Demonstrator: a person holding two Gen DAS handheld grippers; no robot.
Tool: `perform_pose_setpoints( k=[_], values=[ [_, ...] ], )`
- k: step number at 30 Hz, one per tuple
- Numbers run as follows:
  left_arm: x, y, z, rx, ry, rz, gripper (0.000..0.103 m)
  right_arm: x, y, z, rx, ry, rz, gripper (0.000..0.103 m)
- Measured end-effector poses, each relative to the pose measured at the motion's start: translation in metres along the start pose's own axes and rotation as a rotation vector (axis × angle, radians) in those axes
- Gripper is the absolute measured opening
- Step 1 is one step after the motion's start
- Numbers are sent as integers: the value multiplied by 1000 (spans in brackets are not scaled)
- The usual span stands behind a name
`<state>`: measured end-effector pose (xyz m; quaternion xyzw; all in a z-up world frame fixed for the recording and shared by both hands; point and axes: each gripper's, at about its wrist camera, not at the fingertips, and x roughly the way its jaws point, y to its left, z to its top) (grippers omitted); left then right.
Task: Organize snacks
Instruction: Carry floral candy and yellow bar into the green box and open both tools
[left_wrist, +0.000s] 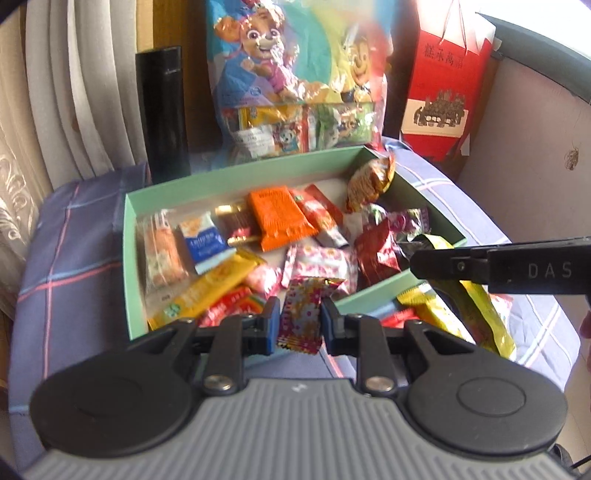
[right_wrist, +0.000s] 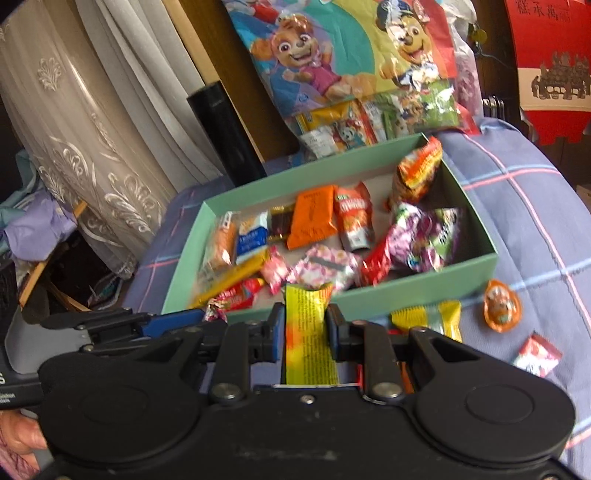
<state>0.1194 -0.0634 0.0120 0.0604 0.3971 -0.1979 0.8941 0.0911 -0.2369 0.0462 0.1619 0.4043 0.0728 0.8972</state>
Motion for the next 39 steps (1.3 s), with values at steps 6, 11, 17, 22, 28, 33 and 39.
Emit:
perform_pose_setpoints(
  k=[6,11,17,22,28,33,39],
  values=[
    [29,17,42,-77,11,17,23,34,7,52,21,-43,12,23],
    [52,20,49,-80,45,19,23,69,7,70,20,2,25,23],
    [73,15,40,-44,100,4,42,100,8,76,44,41,80,38],
    [73,11,27,-17,84,41,90,92,3,74,36,-21,31,98],
    [70,14,24,-48,86,37,96,82,-10,67,67,-12,-3,103],
    [60,12,25,-56,70,41,100,69,-8,58,60,-10,-25,103],
    [44,5,23,-56,50,48,103,49,-5,49,65,-12,-34,103]
  ],
)
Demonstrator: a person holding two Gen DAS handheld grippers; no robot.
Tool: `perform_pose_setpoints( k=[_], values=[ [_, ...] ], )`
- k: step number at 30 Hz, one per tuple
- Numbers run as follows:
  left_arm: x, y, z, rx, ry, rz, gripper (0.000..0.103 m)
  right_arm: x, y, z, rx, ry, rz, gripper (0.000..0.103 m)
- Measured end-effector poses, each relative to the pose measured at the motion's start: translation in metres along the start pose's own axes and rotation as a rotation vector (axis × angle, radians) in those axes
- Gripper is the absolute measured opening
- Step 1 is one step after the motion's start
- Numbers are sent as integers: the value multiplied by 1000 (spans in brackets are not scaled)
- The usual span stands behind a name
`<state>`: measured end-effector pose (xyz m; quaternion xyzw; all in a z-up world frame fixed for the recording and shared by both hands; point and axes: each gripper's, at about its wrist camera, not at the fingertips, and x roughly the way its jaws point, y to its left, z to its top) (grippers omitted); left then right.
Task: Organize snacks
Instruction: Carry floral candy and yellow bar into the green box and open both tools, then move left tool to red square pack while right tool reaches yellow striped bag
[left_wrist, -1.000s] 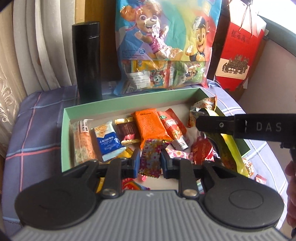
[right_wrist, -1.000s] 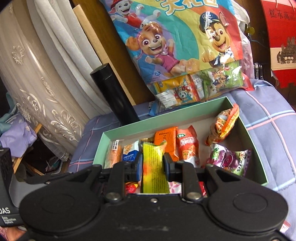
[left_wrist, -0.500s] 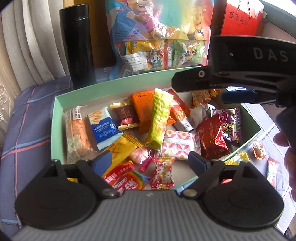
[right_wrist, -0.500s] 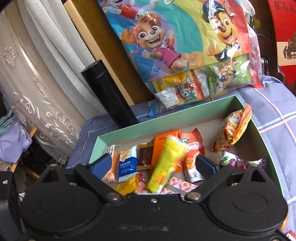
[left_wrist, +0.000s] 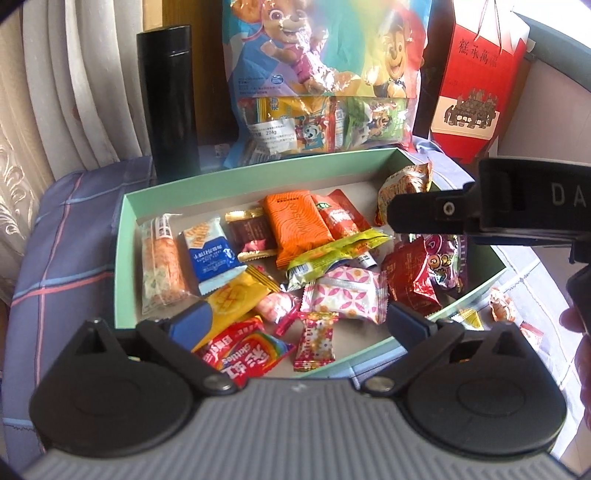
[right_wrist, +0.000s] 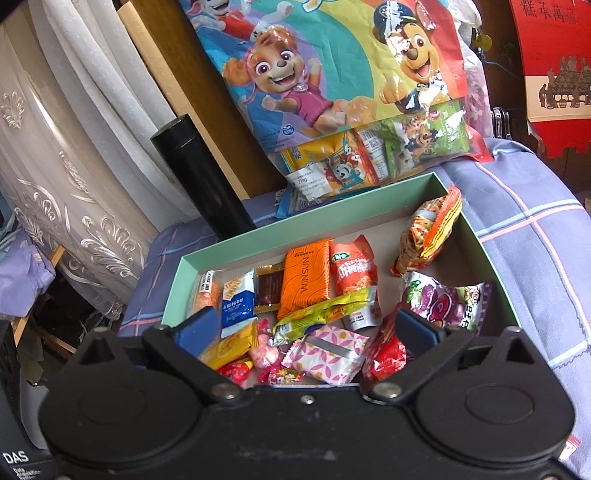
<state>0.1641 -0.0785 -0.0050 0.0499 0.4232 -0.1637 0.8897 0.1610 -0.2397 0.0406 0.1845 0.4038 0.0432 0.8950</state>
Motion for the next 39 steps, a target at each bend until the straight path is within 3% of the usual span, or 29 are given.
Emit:
perform_pose_setpoints(
  k=[8,17,27,39],
  values=[
    [-20,-15,-9,1,-5,-21,103,-36,-9,-19,21,-18,-31,103],
    [-26,-49,-30,75,16,-44,103,-75,-54,-49,108,-33,-91,103],
    [7,-86,-50,148,99,-39,103,-100,-118,-95,218,-26,-149,103],
    [52,-121,-59,225,149,29,103,-79,-133,-114,269,17,-124,97]
  ],
)
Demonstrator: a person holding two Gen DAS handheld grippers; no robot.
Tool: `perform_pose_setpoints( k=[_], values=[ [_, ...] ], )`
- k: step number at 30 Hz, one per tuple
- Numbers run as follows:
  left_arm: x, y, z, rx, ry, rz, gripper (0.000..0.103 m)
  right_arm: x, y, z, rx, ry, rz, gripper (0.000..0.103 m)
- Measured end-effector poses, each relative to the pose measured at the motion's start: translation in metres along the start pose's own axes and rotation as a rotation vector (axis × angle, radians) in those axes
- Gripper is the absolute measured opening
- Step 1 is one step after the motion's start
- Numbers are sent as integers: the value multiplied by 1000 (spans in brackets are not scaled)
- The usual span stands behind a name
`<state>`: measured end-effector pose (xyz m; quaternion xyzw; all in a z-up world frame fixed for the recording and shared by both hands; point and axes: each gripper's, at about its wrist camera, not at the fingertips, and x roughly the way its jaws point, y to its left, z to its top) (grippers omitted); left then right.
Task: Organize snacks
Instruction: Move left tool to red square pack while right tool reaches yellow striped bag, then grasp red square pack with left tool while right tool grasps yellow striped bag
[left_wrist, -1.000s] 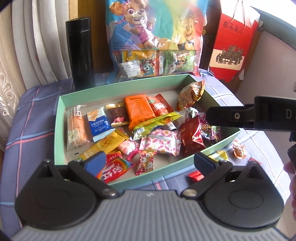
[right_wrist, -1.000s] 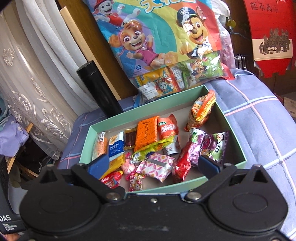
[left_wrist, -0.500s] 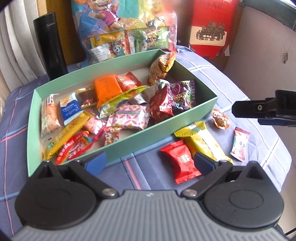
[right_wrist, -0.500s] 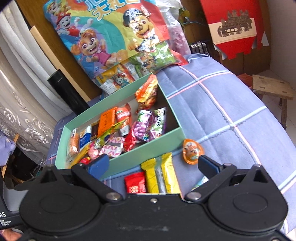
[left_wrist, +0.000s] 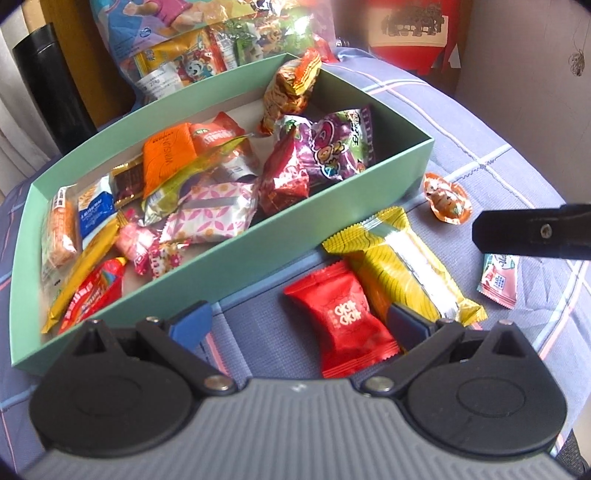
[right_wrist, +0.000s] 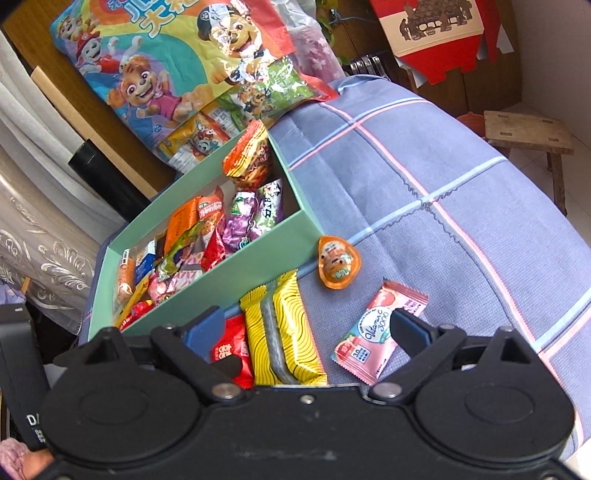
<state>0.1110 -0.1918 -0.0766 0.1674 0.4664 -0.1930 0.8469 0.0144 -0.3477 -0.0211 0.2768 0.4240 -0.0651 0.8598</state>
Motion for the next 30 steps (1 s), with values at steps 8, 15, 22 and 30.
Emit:
perform_pose_setpoints(
  k=[8,15,22,30],
  values=[
    [2,26,-8,-34,11,16,103,31,19,-3,-29,61,10,94],
    [3,45,-12,-66,8,-2,103,54,42,-8,-110,77,-22,88],
    [1,52,-17,-72,-10,-52,103,68,58,-13,-192,79,-88,47],
    [3,35,-6,-5,-37,-127,103,57,33,-10,-127,68,-94,47]
  ],
)
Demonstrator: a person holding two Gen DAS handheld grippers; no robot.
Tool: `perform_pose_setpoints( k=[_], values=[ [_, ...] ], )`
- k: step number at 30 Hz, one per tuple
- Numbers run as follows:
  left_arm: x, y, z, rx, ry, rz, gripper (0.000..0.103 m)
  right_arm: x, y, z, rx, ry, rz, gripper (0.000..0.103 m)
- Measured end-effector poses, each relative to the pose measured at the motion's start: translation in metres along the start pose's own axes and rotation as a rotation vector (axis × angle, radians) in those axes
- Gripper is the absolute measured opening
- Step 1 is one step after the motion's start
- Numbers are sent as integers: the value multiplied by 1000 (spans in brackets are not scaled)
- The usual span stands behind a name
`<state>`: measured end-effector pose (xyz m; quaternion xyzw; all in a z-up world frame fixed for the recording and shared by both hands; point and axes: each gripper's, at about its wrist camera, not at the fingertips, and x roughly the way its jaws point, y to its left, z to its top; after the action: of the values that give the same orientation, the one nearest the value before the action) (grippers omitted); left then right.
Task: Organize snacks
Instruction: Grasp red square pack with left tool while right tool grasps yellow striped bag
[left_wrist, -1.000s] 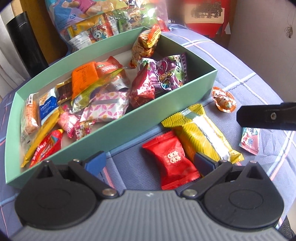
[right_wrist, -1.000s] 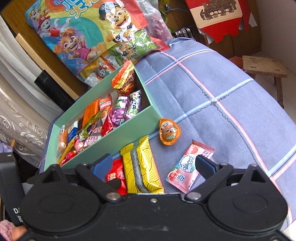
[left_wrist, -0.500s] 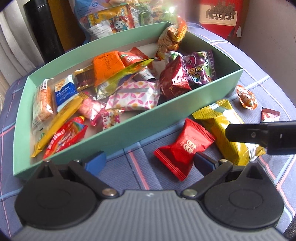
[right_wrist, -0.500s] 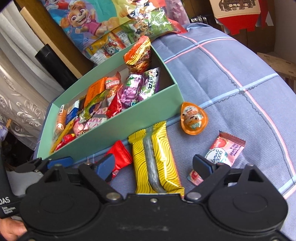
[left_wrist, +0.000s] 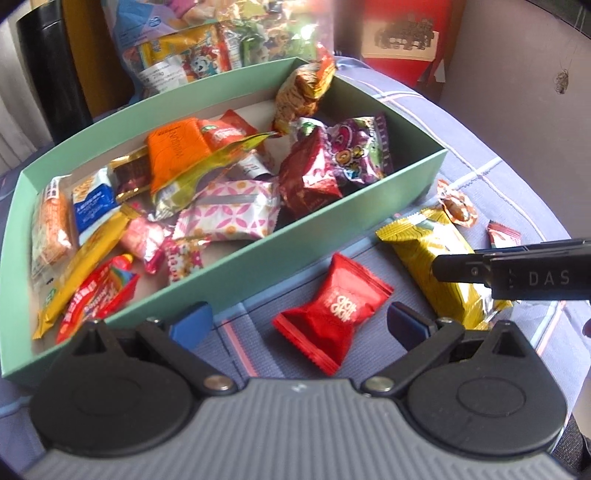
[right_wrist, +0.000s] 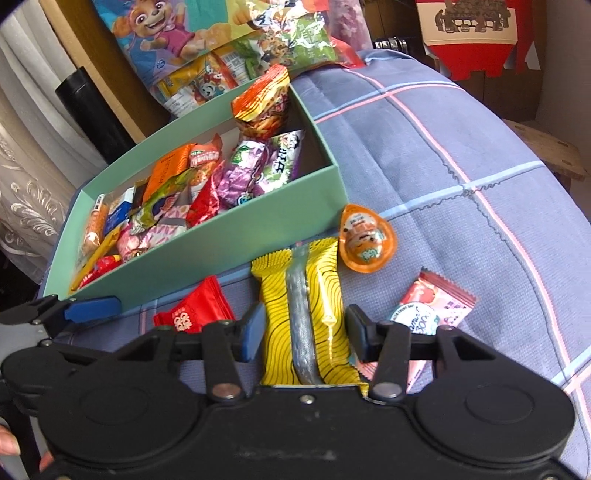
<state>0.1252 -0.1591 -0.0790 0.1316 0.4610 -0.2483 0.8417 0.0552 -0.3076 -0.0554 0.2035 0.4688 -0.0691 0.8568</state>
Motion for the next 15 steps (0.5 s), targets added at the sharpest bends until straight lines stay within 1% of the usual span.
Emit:
perform_pose_setpoints(
  k=[2,3,4,5,6,7,9,12,15],
  values=[
    [5,-8,3,27,7,-2,99,-2,-6,-1,12,1,7,47],
    [8,-11,4,35,9,1,89,-2,-7,-1,12,1,8,47],
    [10,-14,5,36,15,-5,75,-2,-7,-1,12,0,8,47],
    [12,-15,5,30,25,-20,66,-2,-7,-2,13,-2,6,48],
    [13,-15,5,26,33,-33,49,-3,-7,-3,13,-4,5,48],
    [12,-16,4,32,32,-37,42,-3,-6,-3,12,-5,5,49],
    [11,-19,0,56,30,-28,37,-2,-4,-4,5,-8,1,51],
    [7,-17,-4,40,32,-34,37,-1,2,-7,-19,-16,-8,54],
    [5,-13,-5,9,30,-36,37,3,11,-9,-80,-30,-39,54]
  ],
)
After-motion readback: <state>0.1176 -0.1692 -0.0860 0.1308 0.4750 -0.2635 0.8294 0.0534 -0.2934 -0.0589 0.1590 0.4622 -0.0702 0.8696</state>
